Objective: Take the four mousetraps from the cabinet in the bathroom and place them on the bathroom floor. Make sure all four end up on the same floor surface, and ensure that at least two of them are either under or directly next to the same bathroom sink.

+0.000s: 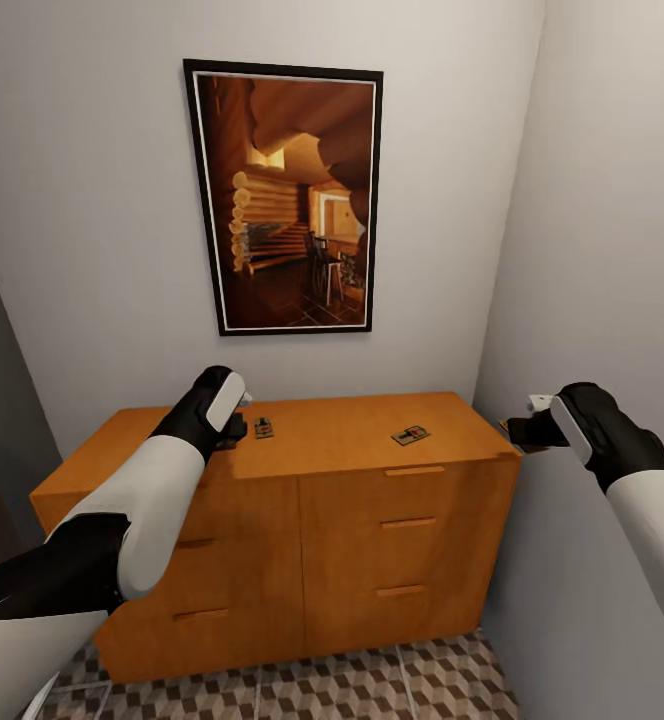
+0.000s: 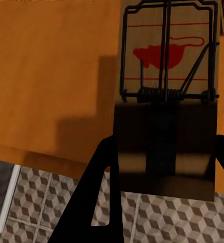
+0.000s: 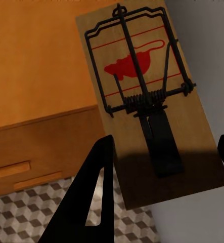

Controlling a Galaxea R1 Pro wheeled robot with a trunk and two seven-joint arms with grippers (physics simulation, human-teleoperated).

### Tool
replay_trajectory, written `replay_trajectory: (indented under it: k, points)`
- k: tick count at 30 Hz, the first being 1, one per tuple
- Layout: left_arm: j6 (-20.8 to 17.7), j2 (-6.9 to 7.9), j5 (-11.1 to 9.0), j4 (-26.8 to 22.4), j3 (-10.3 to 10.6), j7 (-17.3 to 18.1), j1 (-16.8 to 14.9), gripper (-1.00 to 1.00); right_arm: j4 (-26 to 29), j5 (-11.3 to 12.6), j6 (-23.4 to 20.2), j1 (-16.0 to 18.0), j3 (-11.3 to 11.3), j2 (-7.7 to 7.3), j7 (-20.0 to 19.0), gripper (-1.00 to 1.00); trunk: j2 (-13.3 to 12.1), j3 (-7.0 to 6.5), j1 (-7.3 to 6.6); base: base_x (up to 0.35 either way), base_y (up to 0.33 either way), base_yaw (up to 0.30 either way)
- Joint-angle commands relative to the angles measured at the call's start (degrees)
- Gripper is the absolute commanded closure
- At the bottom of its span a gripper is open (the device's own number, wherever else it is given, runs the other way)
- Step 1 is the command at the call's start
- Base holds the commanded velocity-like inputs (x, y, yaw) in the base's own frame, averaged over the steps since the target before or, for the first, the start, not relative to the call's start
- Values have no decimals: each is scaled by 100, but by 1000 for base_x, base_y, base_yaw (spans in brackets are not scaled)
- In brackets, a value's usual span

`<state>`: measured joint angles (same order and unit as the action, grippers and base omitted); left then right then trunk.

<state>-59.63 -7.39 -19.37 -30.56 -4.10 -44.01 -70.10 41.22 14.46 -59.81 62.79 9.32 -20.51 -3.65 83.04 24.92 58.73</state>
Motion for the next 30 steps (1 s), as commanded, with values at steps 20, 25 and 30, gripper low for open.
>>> replay_trajectory:
  k: [20,25,30]
  points:
    - [-4,-8,-49,-31,-46,-46,-4,100,0,47,84,5,17,80,-34,100,4,7,0,0,0,0]
    - [-4,-9,-24,-97,-30,-75,-4,100,0,37,110,6,17,122,3,100,4,7,0,-222,0,0]
    - [-4,-27,-23,-101,-30,-81,-4,100,-3,25,294,6,9,143,4,100,4,7,0,-346,0,0]
